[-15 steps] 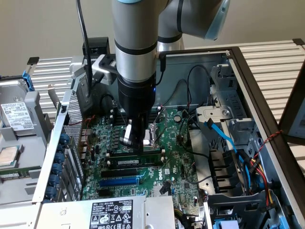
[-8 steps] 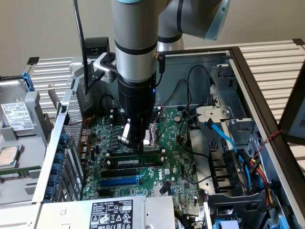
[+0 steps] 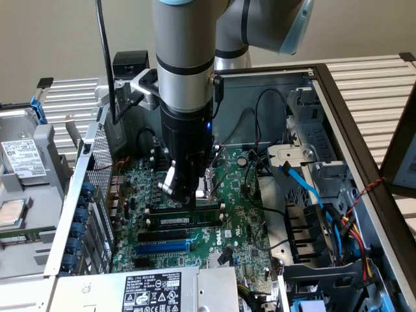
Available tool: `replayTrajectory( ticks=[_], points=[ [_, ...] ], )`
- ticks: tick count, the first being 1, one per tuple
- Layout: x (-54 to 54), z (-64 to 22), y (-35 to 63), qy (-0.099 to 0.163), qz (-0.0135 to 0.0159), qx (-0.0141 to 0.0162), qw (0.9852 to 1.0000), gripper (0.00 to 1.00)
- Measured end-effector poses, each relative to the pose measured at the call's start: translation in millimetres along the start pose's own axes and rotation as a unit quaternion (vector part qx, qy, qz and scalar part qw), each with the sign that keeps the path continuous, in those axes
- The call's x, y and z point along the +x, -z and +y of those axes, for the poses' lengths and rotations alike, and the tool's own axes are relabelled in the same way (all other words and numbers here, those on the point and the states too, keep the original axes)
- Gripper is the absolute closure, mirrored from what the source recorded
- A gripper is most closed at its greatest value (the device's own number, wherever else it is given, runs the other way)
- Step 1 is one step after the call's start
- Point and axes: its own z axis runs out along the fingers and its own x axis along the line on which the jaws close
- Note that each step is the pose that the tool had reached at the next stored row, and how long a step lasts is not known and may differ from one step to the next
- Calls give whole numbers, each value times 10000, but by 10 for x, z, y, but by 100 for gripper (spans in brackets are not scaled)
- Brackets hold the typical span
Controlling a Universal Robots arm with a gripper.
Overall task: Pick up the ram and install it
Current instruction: 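Press down the ram until it locks into place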
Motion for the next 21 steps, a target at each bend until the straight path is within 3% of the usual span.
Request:
replayTrajectory(
  ticks=[6, 11, 16, 21],
  points=[
    [0, 0, 0, -384, -23, 2, 9993, 90],
    [0, 0, 0, -712, -42, 2, 9975, 90],
    [0, 0, 0, -1051, -62, 3, 9944, 90],
    [0, 0, 0, -1387, -83, 6, 9903, 90]
  ],
)
